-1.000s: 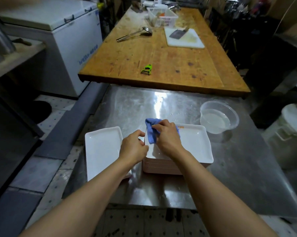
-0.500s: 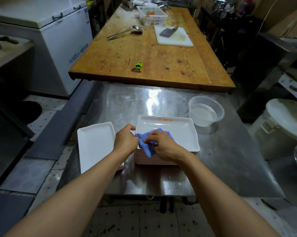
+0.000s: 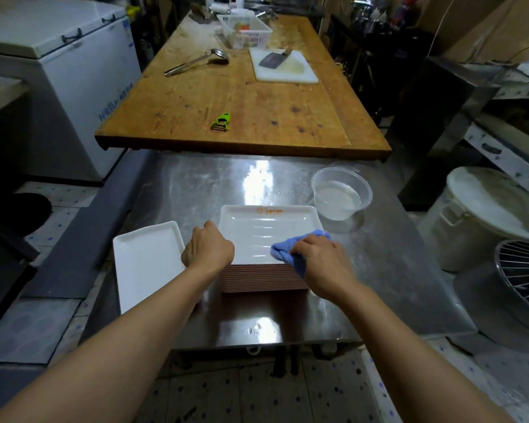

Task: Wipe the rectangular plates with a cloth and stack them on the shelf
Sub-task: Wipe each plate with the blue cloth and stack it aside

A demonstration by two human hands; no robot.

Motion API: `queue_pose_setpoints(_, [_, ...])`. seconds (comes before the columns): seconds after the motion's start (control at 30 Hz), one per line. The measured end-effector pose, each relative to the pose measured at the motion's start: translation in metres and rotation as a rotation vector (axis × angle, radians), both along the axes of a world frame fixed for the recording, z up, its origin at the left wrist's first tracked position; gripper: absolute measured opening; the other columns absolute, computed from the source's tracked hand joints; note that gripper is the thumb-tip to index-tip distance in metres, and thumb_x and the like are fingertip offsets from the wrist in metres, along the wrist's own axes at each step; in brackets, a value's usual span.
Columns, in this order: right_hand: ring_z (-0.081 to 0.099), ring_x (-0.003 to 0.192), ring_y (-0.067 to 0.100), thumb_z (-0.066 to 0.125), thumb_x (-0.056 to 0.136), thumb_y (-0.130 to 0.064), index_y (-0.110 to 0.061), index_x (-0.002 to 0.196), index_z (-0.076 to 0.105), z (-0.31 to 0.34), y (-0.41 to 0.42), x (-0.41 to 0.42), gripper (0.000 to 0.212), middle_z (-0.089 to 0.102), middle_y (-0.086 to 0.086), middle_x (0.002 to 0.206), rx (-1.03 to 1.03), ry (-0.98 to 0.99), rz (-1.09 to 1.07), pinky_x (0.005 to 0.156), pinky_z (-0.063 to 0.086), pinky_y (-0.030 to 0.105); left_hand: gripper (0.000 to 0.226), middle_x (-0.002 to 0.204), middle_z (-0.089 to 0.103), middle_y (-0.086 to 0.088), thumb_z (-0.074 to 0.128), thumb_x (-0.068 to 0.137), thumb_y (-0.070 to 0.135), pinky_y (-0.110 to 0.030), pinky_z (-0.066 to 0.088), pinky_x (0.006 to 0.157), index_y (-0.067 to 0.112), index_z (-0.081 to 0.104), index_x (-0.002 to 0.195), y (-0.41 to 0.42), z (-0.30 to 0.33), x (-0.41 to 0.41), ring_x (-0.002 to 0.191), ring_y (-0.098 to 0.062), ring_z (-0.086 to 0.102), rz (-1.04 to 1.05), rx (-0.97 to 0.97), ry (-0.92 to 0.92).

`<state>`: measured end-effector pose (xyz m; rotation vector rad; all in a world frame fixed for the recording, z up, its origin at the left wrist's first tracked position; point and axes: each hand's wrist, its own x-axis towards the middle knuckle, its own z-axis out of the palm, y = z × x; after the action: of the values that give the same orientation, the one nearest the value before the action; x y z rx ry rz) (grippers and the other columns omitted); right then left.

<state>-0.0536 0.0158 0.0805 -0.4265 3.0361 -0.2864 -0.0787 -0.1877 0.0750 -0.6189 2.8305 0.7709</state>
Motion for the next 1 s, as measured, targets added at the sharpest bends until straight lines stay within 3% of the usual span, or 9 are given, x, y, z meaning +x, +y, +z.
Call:
queue_pose_setpoints(0.2, [0.055, 0.096, 0.036, 0.057, 0.078, 0.0, -0.007, 0.102, 0.065, -0.009, 0.0, -0.02, 0.026, 0.06, 0.015, 0.105, 0.02, 0.1, 0.011, 0.076, 0.034, 0.032, 0.037, 0.12, 0.05, -0.013, 0.047, 0.083, 0.007, -0.035, 0.043, 0.07, 0.012, 0.052, 0.119, 0.0, -0.016, -0.003, 0.098, -0.032, 0.055, -0.057, -0.006, 0.085])
queue_pose_setpoints(0.33, [0.047, 0.113, 0.032, 0.046, 0.089, -0.01, -0.005, 0.121, 0.051, -0.007, -0.013, -0.051, 0.033, 0.05, 0.015, 0.123, 0.209, 0.07, -0.108, 0.086, 0.038, 0.038, 0.044, 0.118, 0.052, -0.009, 0.048, 0.084, 0.012, -0.034, 0.044, 0.071, 0.021, 0.048, 0.127, -0.009, -0.028, -0.004, 0.099, -0.027, 0.053, -0.112, 0.051, 0.1])
queue_pose_setpoints(0.43, [0.043, 0.117, 0.033, 0.042, 0.092, -0.014, -0.005, 0.129, 0.044, -0.006, -0.031, -0.063, 0.037, 0.044, 0.017, 0.128, 0.189, 0.038, -0.193, 0.086, 0.039, 0.04, 0.05, 0.12, 0.052, -0.007, 0.049, 0.084, 0.016, -0.034, 0.042, 0.072, 0.025, 0.041, 0.133, -0.011, -0.033, -0.008, 0.102, -0.026, 0.053, -0.131, 0.046, 0.084])
queue_pose_setpoints(0.7, [0.038, 0.116, 0.035, 0.053, 0.089, -0.022, -0.022, 0.134, 0.046, -0.016, -0.081, -0.069, 0.046, 0.036, 0.011, 0.137, 0.063, 0.019, 0.134, 0.089, 0.035, 0.038, 0.058, 0.129, 0.048, -0.015, 0.048, 0.084, 0.014, -0.04, 0.044, 0.087, 0.023, 0.036, 0.14, -0.008, -0.034, -0.011, 0.109, -0.034, 0.052, -0.091, 0.042, 0.061])
queue_pose_setpoints(0.87, [0.041, 0.116, 0.032, 0.055, 0.086, -0.021, -0.026, 0.133, 0.048, -0.018, -0.058, -0.069, 0.048, 0.042, 0.006, 0.135, 0.07, 0.037, 0.098, 0.087, 0.037, 0.037, 0.054, 0.125, 0.05, -0.015, 0.047, 0.085, 0.013, -0.036, 0.041, 0.081, 0.022, 0.038, 0.138, -0.008, -0.03, -0.009, 0.107, -0.034, 0.053, -0.093, 0.027, 0.056])
queue_pose_setpoints(1.0, [0.04, 0.12, 0.028, 0.05, 0.089, -0.022, -0.025, 0.131, 0.048, -0.012, -0.009, -0.062, 0.043, 0.042, 0.002, 0.135, 0.162, 0.063, -0.045, 0.095, 0.031, 0.035, 0.051, 0.122, 0.053, -0.012, 0.045, 0.085, 0.01, -0.032, 0.037, 0.074, 0.022, 0.041, 0.135, -0.005, -0.026, -0.006, 0.104, -0.03, 0.053, -0.081, 0.067, 0.079])
